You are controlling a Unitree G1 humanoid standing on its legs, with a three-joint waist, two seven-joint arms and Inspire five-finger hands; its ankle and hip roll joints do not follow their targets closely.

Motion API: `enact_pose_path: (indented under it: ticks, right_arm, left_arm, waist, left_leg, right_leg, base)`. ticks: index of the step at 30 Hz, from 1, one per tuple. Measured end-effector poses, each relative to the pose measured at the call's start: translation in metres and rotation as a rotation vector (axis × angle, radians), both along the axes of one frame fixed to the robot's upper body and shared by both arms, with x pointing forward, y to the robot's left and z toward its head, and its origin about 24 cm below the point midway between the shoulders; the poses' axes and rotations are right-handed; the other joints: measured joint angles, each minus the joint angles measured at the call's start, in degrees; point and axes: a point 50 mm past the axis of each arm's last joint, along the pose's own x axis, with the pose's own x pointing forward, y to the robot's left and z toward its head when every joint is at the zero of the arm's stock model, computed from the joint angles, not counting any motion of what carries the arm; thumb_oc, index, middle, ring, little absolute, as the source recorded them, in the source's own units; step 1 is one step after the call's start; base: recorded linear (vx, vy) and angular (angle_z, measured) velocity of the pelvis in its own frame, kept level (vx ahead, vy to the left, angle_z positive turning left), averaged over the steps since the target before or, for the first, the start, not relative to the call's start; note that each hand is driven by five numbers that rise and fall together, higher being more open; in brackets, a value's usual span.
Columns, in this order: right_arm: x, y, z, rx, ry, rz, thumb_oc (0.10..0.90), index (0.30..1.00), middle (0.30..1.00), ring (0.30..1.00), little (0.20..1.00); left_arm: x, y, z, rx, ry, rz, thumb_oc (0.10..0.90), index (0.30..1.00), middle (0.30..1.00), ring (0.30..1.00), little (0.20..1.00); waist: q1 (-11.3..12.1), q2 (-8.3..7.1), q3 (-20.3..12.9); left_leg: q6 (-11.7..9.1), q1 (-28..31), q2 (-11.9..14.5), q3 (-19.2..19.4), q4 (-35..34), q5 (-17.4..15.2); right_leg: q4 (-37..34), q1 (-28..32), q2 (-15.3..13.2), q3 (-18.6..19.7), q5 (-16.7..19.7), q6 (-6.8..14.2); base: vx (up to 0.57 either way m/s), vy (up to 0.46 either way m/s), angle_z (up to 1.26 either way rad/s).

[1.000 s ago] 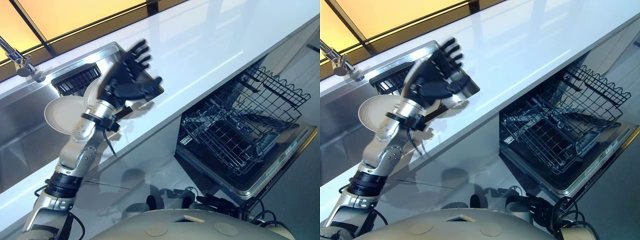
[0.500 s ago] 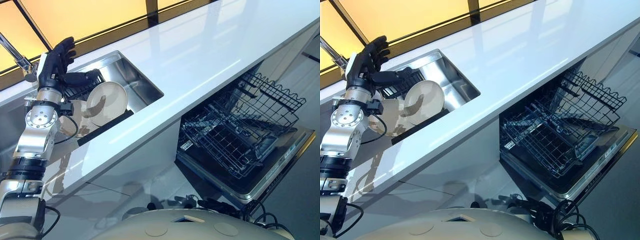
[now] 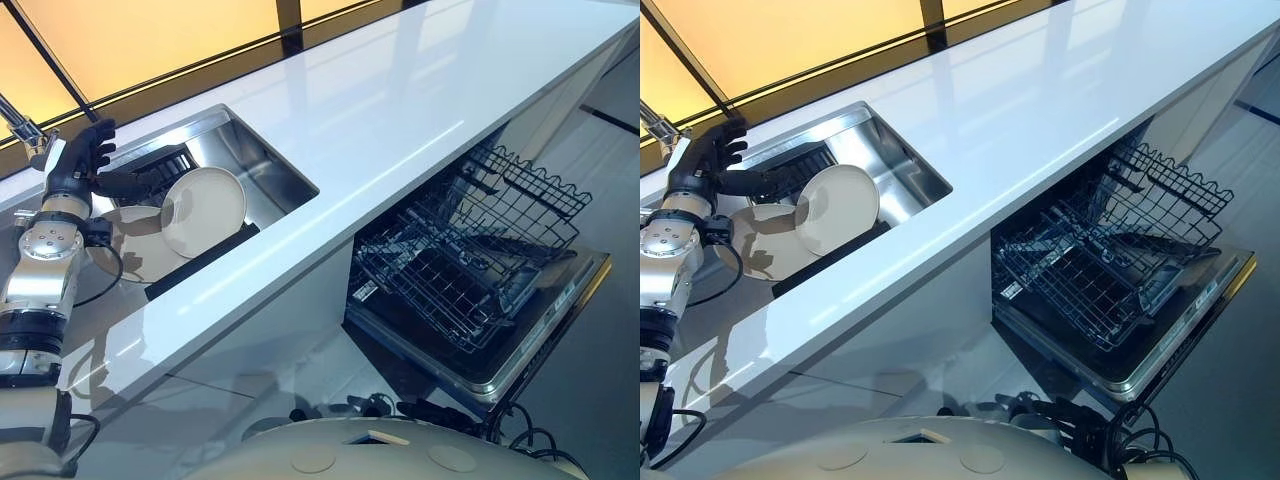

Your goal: Pick up plates and place into dishwasher.

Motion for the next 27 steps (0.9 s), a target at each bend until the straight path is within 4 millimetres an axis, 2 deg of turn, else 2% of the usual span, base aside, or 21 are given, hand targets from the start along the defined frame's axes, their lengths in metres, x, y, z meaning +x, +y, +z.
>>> enact_pose_path:
  ticks: [4, 10, 15, 23, 27]
  right_arm:
    - [0.004, 0.000, 0.001, -0.005, -0.014, 0.019, 0.800, 0.900, 0.900, 0.900, 0.900]
    - [0.012, -0.001, 0.002, -0.012, -0.038, 0.041, 0.800, 0.900, 0.900, 0.900, 0.900]
    - [0.017, -0.003, 0.003, -0.014, -0.054, 0.029, 0.800, 0.900, 0.900, 0.900, 0.900]
    - [0.025, -0.006, 0.005, -0.028, -0.068, 0.052, 0.800, 0.900, 0.900, 0.900, 0.900]
    - [0.026, -0.006, 0.006, -0.030, -0.070, 0.052, 0.800, 0.900, 0.900, 0.900, 0.900]
  left_arm:
    - [0.005, 0.001, 0.008, -0.007, 0.002, -0.018, 0.800, 0.900, 0.900, 0.900, 0.900]
    - [0.012, 0.005, 0.015, -0.069, 0.001, -0.032, 0.800, 0.900, 0.900, 0.900, 0.900]
    - [0.016, -0.001, 0.017, -0.173, 0.010, -0.113, 0.800, 0.900, 0.900, 0.900, 0.900]
    - [0.024, -0.014, 0.007, -0.228, 0.167, -0.259, 0.800, 0.900, 0.900, 0.900, 0.900]
    - [0.023, -0.011, 0.015, -0.245, 0.245, -0.333, 0.800, 0.900, 0.900, 0.900, 0.900]
  waist:
    - [0.02, -0.96, 0.95]
    - [-0.80, -1.30, 1.95]
    - [-1.43, -1.52, 3.62]
    - [-1.43, -1.45, 5.32]
    - [-1.32, -1.38, 5.36]
  left_leg:
    - [0.11, -0.28, -0.27, 0.41, 0.02, -0.07]
    - [0.44, -1.15, -0.63, 1.11, 0.25, -0.20]
    - [0.84, -1.14, -0.91, 1.49, 0.27, -0.46]
    - [0.87, -1.42, -0.87, 1.50, 0.28, -0.49]
    - [0.87, -1.87, -0.90, 1.41, 0.29, -0.49]
  right_leg:
    - [0.02, -0.47, -0.15, 0.32, 0.11, 0.17]
    - [0.41, -1.78, -0.60, 1.19, 0.35, 0.54]
    - [0.44, -1.94, -0.88, 1.54, 0.51, 0.81]
    - [0.45, -2.23, -0.83, 1.61, 0.52, 0.82]
    - [0.45, -2.63, -0.87, 1.55, 0.52, 0.82]
  base:
    - [0.03, 0.089, -0.04]
    - [0.02, 0.072, -0.08]
    - [0.00, 0.034, -0.04]
    - [0.00, 0.004, 0.00]
    - [-0.01, -0.005, 0.00]
